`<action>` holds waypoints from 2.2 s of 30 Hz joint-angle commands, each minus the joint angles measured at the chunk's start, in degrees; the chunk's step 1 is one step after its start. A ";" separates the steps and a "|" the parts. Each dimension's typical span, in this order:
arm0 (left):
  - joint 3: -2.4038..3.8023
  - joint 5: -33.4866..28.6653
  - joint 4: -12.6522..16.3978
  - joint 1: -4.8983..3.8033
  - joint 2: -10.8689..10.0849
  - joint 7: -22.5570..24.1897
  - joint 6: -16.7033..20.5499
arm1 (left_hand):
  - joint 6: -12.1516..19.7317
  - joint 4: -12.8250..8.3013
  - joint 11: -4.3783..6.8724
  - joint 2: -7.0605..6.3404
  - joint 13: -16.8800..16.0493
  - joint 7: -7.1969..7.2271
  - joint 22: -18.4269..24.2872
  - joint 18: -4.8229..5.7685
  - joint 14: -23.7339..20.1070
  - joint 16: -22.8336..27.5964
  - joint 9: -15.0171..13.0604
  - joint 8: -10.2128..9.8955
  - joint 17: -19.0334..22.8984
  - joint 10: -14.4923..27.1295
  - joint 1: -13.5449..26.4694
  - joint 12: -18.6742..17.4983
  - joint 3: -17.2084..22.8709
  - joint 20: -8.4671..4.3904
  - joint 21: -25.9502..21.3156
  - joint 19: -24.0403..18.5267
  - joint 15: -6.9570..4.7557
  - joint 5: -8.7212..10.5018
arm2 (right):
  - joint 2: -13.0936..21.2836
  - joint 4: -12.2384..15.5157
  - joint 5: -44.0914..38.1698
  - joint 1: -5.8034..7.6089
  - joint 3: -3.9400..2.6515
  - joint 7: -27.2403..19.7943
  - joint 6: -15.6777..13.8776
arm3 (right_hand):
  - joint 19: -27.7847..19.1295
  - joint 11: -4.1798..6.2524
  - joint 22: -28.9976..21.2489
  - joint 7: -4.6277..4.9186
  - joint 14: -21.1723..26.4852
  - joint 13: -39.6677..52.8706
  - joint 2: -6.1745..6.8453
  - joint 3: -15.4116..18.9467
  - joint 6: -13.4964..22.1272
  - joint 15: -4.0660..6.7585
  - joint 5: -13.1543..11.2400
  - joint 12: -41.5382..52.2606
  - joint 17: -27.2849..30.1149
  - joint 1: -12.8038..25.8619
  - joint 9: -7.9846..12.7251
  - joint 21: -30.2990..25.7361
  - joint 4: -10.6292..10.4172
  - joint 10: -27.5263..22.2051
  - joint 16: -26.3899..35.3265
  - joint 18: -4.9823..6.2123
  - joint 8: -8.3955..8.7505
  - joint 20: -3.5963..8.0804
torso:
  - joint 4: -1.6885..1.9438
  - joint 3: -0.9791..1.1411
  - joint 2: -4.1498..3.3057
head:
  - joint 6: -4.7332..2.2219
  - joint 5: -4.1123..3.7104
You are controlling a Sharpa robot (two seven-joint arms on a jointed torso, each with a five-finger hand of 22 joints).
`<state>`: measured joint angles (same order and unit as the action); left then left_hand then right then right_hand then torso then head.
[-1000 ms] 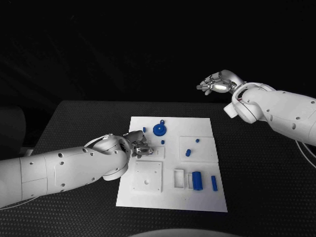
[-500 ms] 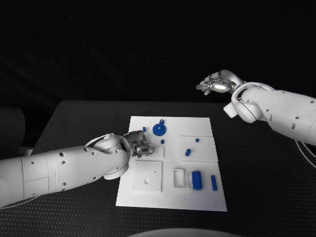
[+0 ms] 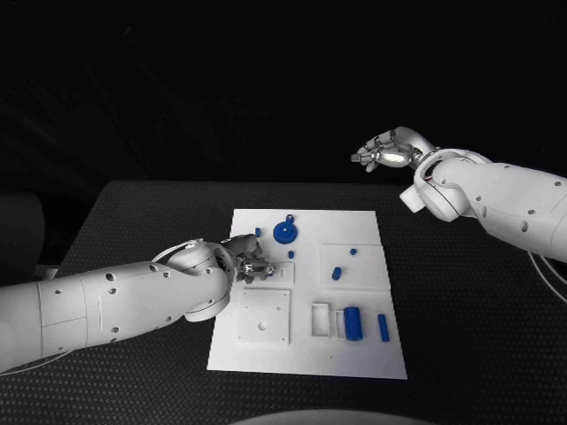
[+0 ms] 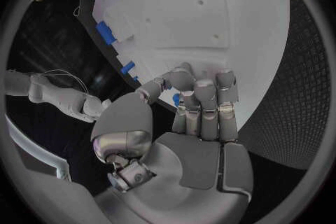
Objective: Assemble the parts on the task board
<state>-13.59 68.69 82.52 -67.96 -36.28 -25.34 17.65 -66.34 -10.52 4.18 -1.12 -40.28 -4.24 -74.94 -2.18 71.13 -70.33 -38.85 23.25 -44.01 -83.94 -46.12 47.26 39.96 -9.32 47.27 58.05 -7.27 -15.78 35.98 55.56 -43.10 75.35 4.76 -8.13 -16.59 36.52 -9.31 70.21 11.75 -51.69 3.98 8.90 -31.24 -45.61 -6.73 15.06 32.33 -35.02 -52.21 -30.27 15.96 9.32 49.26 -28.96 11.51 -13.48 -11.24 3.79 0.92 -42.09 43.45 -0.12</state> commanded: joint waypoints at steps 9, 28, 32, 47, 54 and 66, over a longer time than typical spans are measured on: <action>-0.20 -1.35 -0.12 0.30 0.31 0.64 -2.03 | -3.73 3.47 1.62 -4.37 0.90 4.22 -1.03 -0.30 -0.46 -0.53 0.71 0.95 0.80 2.33 0.74 0.68 0.21 -3.08 0.16 -0.35 -0.07 6.11 | -0.02 -0.03 0.02 -0.13 -0.02 -0.14 0.78 | 0.04 0.00 0.09 0.32 -0.12 -0.05 -0.03 0.08 0.21 -0.25 0.37 -0.34 -0.07 0.57 0.11 -0.32 -0.21 0.46 0.42 0.02 -0.27 -0.26 | 0.04 0.01 0.00 | 0.10 -0.03; -0.19 -1.46 -0.26 0.30 0.07 0.66 -1.71 | -3.47 6.78 1.65 -6.58 1.63 4.25 -1.03 -0.32 -0.58 -0.91 1.40 1.71 1.40 2.46 1.09 1.17 0.05 -3.17 0.05 -0.38 -0.19 10.59 | 0.05 -0.06 0.02 -0.21 -0.02 -0.14 0.83 | 0.02 0.00 0.16 0.32 -0.08 -0.04 -0.02 0.12 0.21 -0.26 0.46 -0.35 -0.10 0.58 0.14 -0.41 -0.18 0.48 0.47 0.02 -0.30 -0.27 | 0.02 -0.02 0.01 | 0.02 -0.11; -0.17 -1.46 -0.12 0.29 -0.29 0.73 -1.61 | -3.34 8.40 1.65 -7.75 1.87 4.26 -1.03 -0.35 -0.65 -1.02 1.64 1.95 1.60 2.53 1.39 1.31 0.06 -3.22 0.01 -0.37 -0.25 12.67 | 0.12 -0.05 0.02 -0.24 -0.02 -0.13 0.85 | 0.01 0.00 0.17 0.32 -0.08 -0.04 -0.03 0.13 0.21 -0.26 0.47 -0.35 -0.10 0.58 0.14 -0.42 -0.18 0.48 0.48 0.02 -0.31 -0.28 | 0.04 -0.01 0.02 | 0.03 -0.11; -0.14 -2.01 0.58 0.07 -1.42 1.09 -1.29 | -2.83 15.16 1.61 -15.21 2.23 4.21 -0.95 -0.40 -0.92 -1.31 1.59 2.66 1.90 2.66 3.73 1.50 0.28 -3.29 0.01 -0.27 -0.29 13.01 | 0.29 -0.27 0.02 -0.38 -0.02 -0.09 0.92 | 0.01 0.00 0.20 0.32 -0.07 -0.04 -0.03 0.16 0.21 -0.26 0.48 -0.36 -0.12 0.61 0.16 -0.46 -0.18 0.49 0.50 0.01 -0.32 -0.29 | 0.03 -0.02 0.01 | -0.02 -0.29; -0.11 -2.21 1.02 -0.55 -1.89 1.50 -1.16 | -2.15 15.34 1.66 -14.08 2.26 4.25 -1.03 -0.61 -1.47 -1.57 1.34 3.08 1.94 3.06 4.97 1.60 -6.65 -3.41 -0.14 -1.32 -0.40 12.92 | 0.33 -0.31 0.02 -0.44 -0.02 -0.09 0.99 | 0.01 0.00 0.23 0.32 -0.06 -0.04 -0.03 0.17 0.21 -0.26 0.49 -0.36 -0.13 0.62 0.17 -0.48 -0.18 0.50 0.51 0.02 -0.33 -0.29 | 0.04 0.01 0.01 | -0.09 -0.23; 0.05 -9.39 2.78 -4.72 -4.39 1.95 -2.47 | 1.24 16.39 0.23 -12.64 5.34 2.68 0.28 0.01 -3.83 3.02 2.87 0.22 4.69 5.01 -0.22 -3.46 -10.15 -2.66 -3.53 -4.03 0.30 12.83 | 0.33 -0.74 0.02 -0.86 -0.02 -0.14 1.04 | 0.01 0.00 0.27 0.33 -0.06 -0.04 -0.05 0.19 0.23 -0.26 0.51 -0.38 -0.15 0.63 0.19 -0.53 -0.17 0.50 0.53 0.02 -0.34 -0.29 | 0.02 0.02 0.03 | -0.71 -0.16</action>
<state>-13.66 63.94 85.11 -71.97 -40.46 -24.25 16.70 -65.24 5.88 4.40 -13.82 -35.05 -1.63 -74.76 -3.12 67.37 -67.48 -36.04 23.60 -39.43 -78.95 -45.84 44.01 30.07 -7.90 43.88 54.14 -7.10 -3.05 36.28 54.94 -43.08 74.49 4.77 -8.04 -16.24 36.53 -9.31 70.41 11.75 -51.69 3.98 8.90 -31.23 -45.61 -6.73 15.31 32.33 -35.10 -52.21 -30.13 15.74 9.32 49.26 -28.73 11.51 -13.47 -11.24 3.82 0.94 -42.08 42.97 -0.32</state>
